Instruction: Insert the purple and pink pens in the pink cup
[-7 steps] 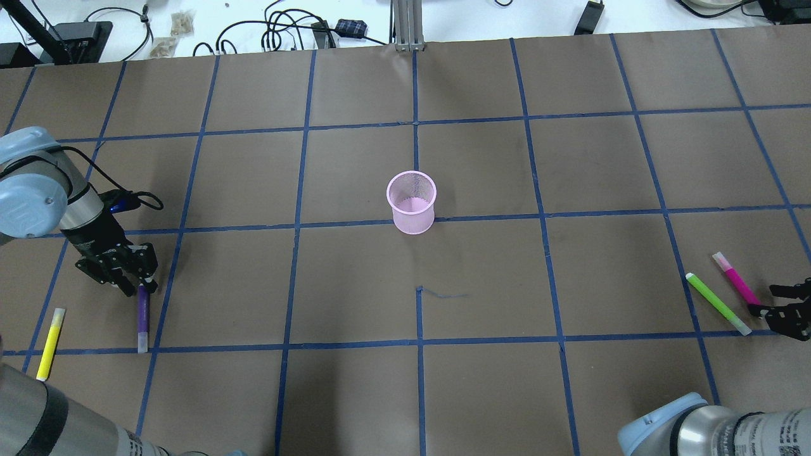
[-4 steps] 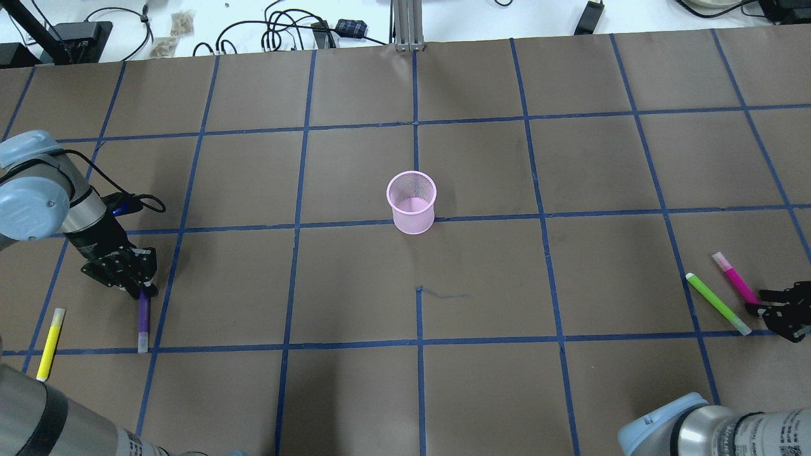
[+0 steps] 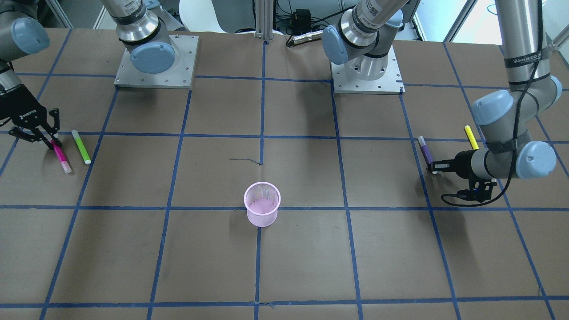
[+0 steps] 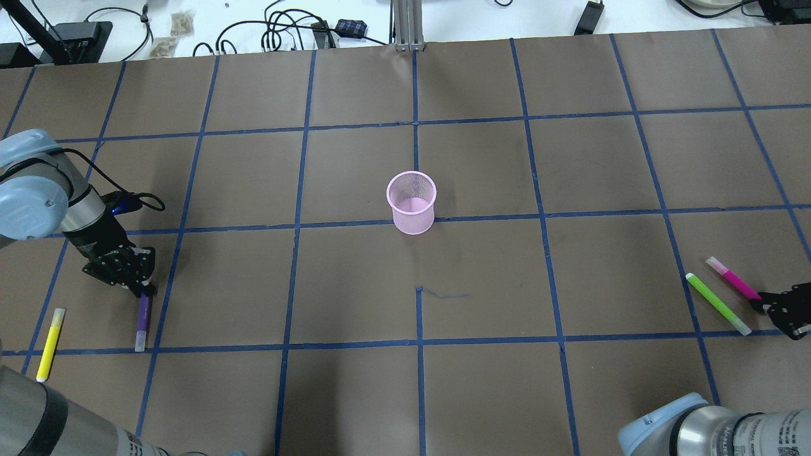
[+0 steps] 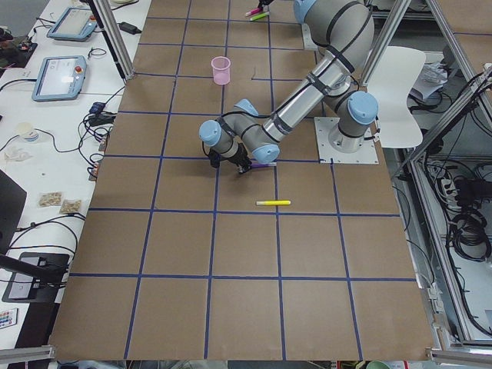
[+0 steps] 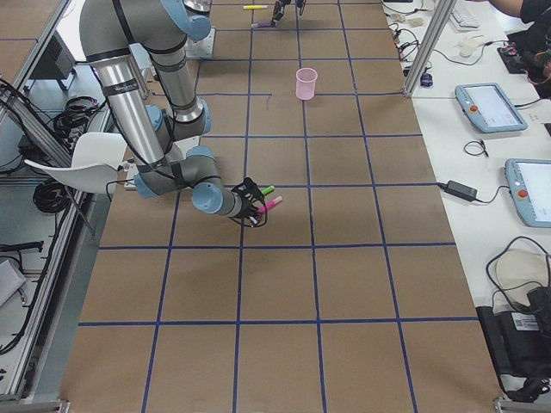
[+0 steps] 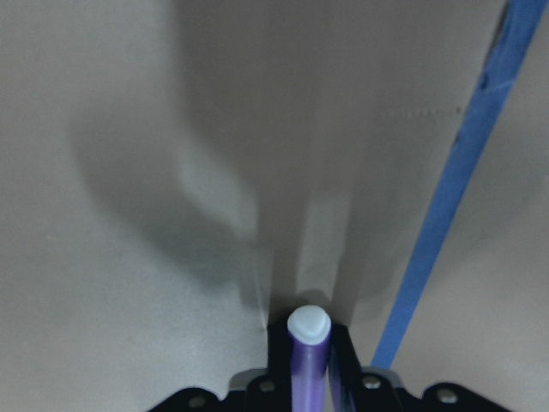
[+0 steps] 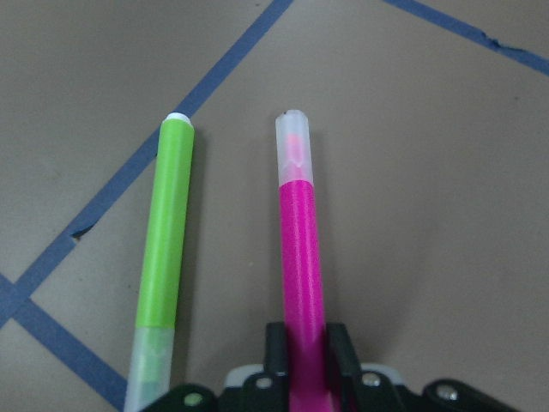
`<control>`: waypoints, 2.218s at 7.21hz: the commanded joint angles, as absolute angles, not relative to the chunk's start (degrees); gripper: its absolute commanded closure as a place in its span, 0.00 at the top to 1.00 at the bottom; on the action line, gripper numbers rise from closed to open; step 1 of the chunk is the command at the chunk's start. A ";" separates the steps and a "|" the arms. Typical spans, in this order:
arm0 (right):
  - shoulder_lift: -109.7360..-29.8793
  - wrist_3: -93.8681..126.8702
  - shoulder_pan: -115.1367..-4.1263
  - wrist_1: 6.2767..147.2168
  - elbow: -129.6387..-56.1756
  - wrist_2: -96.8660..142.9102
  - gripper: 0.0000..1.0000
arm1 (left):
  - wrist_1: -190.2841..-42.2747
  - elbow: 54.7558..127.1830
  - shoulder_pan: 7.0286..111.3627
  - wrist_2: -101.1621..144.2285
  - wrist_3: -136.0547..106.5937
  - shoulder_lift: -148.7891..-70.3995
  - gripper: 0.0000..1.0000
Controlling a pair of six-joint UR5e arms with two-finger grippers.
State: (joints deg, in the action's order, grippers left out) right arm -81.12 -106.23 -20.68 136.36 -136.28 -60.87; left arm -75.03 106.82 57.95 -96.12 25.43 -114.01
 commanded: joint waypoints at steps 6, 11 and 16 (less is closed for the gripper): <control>-94.57 -85.49 -46.86 109.47 -106.59 -70.09 0.01 | -80.07 100.63 60.03 -91.69 21.18 -107.76 0.00; -90.29 -58.48 -88.25 111.24 -100.11 -90.40 0.01 | -81.56 100.55 65.38 -91.67 16.96 -102.58 0.00; -67.00 -46.69 -111.95 102.01 -78.16 -105.61 0.05 | -81.39 100.55 66.09 -85.70 17.14 -97.13 0.00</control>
